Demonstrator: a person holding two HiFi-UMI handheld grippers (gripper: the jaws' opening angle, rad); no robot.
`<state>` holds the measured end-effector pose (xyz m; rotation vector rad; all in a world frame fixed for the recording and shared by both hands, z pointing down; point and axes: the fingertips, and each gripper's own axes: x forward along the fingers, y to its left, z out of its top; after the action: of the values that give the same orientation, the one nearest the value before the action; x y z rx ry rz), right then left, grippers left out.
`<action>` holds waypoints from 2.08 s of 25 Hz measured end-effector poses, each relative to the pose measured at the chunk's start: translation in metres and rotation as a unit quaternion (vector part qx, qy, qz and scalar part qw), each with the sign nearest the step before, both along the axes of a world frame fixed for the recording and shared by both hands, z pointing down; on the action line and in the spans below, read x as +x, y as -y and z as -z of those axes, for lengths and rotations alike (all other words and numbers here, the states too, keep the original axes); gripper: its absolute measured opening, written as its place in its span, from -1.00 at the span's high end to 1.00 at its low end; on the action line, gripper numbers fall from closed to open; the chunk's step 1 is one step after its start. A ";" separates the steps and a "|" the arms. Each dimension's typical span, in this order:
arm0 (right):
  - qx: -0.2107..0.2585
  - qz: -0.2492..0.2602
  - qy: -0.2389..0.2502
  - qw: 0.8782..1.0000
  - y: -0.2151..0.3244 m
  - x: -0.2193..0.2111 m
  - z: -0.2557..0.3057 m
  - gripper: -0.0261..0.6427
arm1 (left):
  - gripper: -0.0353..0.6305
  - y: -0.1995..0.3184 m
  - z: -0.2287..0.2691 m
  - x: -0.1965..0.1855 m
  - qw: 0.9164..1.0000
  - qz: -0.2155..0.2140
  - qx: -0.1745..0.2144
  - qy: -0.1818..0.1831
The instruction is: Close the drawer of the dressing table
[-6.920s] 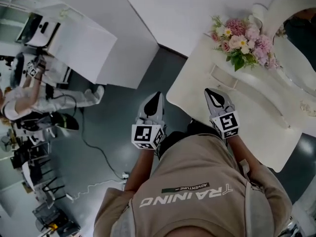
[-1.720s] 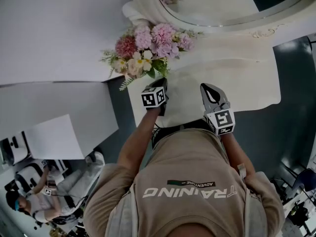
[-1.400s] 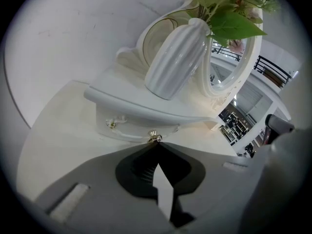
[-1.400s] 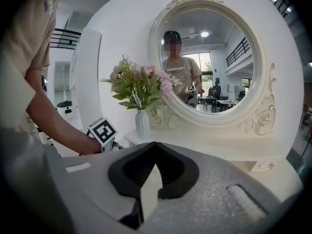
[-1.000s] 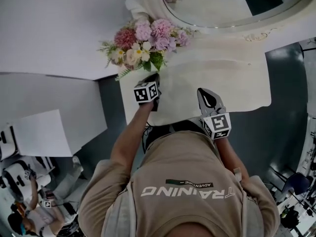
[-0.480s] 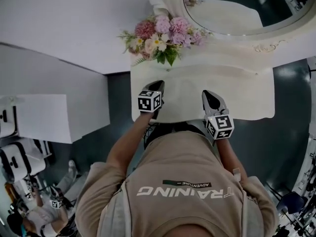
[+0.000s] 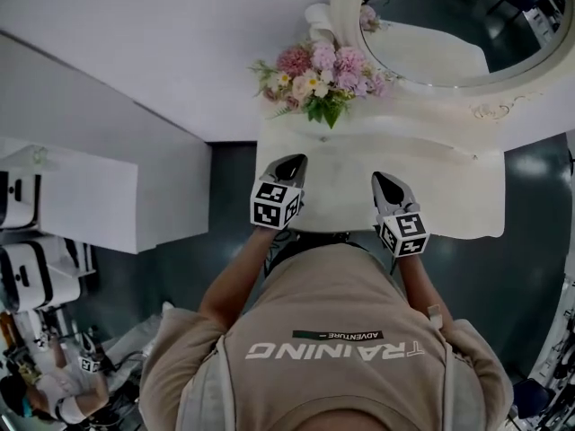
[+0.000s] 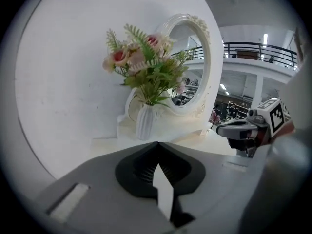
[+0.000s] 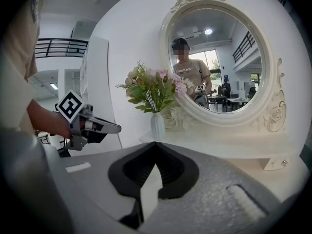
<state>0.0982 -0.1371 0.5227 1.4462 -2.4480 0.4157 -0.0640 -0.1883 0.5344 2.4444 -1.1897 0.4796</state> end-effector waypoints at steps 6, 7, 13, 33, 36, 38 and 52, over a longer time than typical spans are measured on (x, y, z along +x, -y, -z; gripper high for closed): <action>0.015 0.028 0.003 0.999 0.003 -0.014 0.015 0.92 | 0.84 -0.006 0.036 -0.001 0.999 0.000 0.033 -0.015; 0.023 0.033 0.000 0.999 0.004 -0.016 0.020 0.91 | 0.84 -0.007 0.041 -0.002 0.999 -0.001 0.039 -0.015; 0.102 0.041 -0.050 0.993 0.011 -0.015 0.068 0.91 | 0.84 -0.008 0.068 -0.005 0.997 0.012 0.073 -0.023; 0.190 0.055 -0.040 0.979 0.024 -0.015 0.179 0.92 | 0.84 0.013 0.179 -0.001 0.980 0.023 0.194 -0.046; 0.210 0.054 -0.056 0.975 0.029 -0.015 0.191 0.92 | 0.84 0.015 0.192 0.000 0.976 0.023 0.209 -0.052; 0.220 0.054 -0.068 0.972 0.030 -0.014 0.196 0.92 | 0.84 0.015 0.198 0.001 0.975 0.022 0.216 -0.054; 0.218 0.037 -0.028 0.975 0.035 -0.014 0.216 0.92 | 0.84 0.022 0.218 0.001 0.970 0.018 0.238 -0.050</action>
<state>0.0839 -0.1726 0.3072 1.4855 -2.6473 -0.1930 -0.0631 -0.2098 0.3161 2.7924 -1.4357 0.0562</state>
